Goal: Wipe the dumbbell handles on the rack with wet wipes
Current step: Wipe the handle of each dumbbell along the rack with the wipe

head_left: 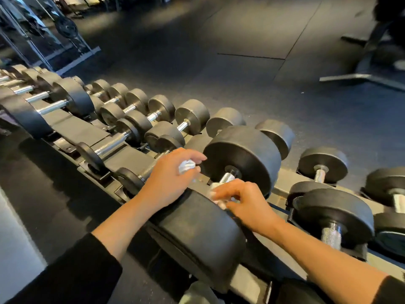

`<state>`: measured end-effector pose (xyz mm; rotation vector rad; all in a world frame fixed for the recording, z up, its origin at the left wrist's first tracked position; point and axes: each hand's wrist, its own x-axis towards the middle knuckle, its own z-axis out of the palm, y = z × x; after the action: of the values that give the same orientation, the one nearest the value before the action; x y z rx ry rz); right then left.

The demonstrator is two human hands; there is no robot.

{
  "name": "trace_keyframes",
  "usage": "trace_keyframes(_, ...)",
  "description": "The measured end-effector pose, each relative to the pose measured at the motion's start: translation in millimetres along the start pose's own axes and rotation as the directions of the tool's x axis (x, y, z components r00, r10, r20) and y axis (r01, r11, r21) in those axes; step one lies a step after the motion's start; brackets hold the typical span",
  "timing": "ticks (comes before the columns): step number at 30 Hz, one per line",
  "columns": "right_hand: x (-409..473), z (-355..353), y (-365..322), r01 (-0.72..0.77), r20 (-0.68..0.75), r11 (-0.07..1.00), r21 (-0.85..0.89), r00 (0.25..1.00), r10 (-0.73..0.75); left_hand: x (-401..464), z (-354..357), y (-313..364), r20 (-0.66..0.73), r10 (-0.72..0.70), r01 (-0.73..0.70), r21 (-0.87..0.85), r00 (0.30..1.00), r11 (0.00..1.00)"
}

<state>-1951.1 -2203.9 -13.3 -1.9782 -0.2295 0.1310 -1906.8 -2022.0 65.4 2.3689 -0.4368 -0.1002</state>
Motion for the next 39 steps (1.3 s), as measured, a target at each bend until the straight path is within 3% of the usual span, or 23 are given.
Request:
trace_keyframes(3,16.8,-0.3,-0.9,-0.079,-0.251,0.977,-0.197,0.968,0.027,26.1,5.5,-37.1,0.084,0.022,-0.017,-0.058,0.996,0.998)
trace_keyframes(7,33.6,7.6,-8.8,-0.056,-0.131,0.86,-0.507,0.991,-0.013,50.4,22.9,-75.4,0.175,0.06,-0.04,-0.12,0.983,0.992)
trace_keyframes(9,39.5,10.4,-17.0,-0.063,-0.075,0.812,-0.581,0.997,0.023,58.2,31.4,-92.2,0.221,0.088,-0.067,-0.101,0.971,0.993)
trace_keyframes(18,37.9,14.4,-46.8,-0.271,0.061,0.821,-0.503,0.936,0.346,56.4,65.2,-144.6,0.33,0.246,-0.221,-0.112,0.911,0.969)
trace_keyframes(23,33.2,14.0,-59.9,-0.433,0.048,0.843,-0.319,0.881,0.471,51.9,79.2,-157.2,0.321,0.24,-0.193,-0.173,0.916,0.966)
trace_keyframes(26,40.2,16.2,-66.4,-0.467,-0.047,0.839,-0.279,0.88,0.473,48.9,85.7,-157.3,0.309,0.209,-0.145,-0.218,0.928,0.965)
trace_keyframes(30,59.7,21.5,-65.0,-0.477,-0.113,0.798,-0.368,0.875,0.471,47.2,87.3,-158.4,0.27,0.202,-0.13,-0.261,0.941,0.957)
trace_keyframes(35,72.8,26.3,-62.1,-0.328,0.05,0.599,-0.731,0.849,0.526,44.0,90.7,-156.8,0.31,0.276,-0.194,-0.27,0.91,0.943)
trace_keyframes(39,67.7,26.7,-65.8,-0.342,0.086,0.608,-0.716,0.822,0.563,42.0,93.5,-156.0,0.327,0.314,-0.247,-0.232,0.891,0.941)
